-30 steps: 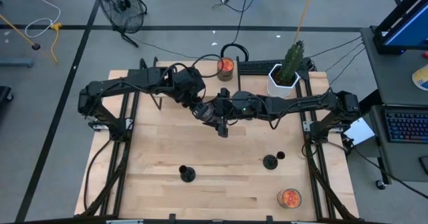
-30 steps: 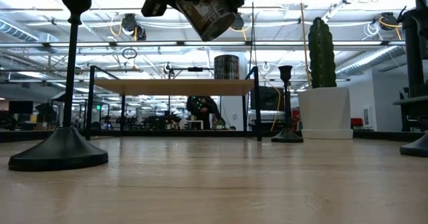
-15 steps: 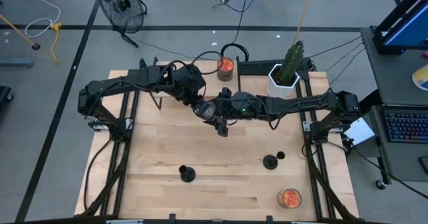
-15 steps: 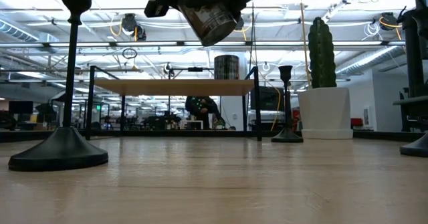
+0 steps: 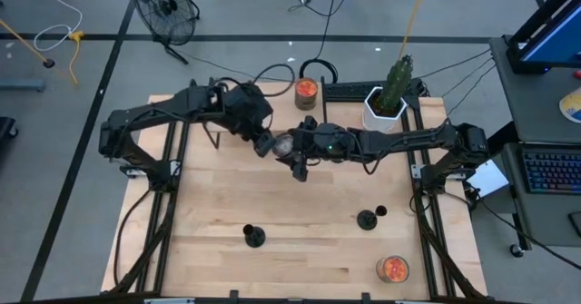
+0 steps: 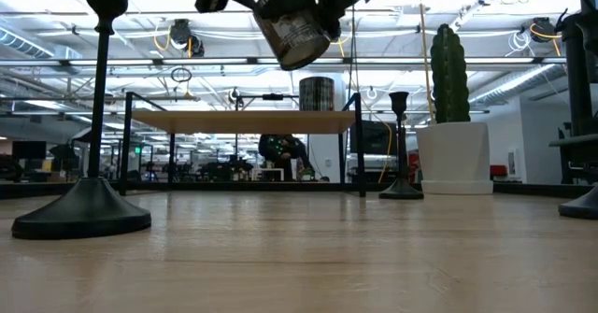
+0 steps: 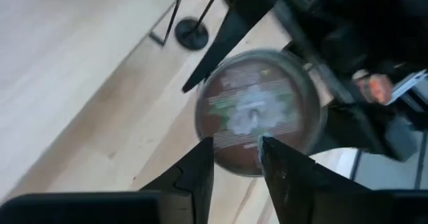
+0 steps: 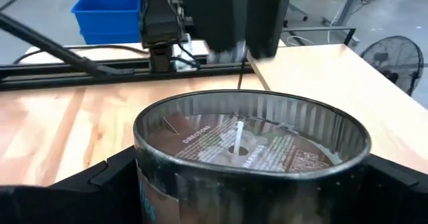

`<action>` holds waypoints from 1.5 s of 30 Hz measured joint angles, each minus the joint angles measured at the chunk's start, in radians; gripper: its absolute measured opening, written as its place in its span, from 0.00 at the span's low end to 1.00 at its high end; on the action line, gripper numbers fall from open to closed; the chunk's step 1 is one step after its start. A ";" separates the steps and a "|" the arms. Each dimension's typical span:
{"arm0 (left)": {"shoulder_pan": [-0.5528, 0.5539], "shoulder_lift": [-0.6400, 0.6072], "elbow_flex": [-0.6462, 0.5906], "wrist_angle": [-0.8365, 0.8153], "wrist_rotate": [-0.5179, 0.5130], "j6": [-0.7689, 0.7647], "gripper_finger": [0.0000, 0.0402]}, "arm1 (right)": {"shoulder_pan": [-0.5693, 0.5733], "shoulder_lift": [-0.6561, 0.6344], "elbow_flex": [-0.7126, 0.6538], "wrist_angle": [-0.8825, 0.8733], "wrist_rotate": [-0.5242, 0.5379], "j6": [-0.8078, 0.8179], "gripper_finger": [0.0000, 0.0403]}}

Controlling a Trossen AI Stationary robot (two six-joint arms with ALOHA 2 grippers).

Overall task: Pick & Place candle stick holders
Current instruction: Put the left silver scented candle on the shelf

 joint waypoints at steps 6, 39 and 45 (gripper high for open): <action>0.014 -0.086 -0.002 -0.083 -0.038 0.028 0.33 | -0.025 0.000 0.000 0.125 0.044 0.072 0.87; 0.004 -0.369 -0.265 -0.250 -0.375 -0.025 0.33 | -0.112 0.389 0.187 0.605 0.664 -0.012 0.87; 0.004 -0.375 -0.290 -0.209 -0.380 0.001 0.33 | -0.116 0.384 0.186 0.532 0.686 0.047 0.87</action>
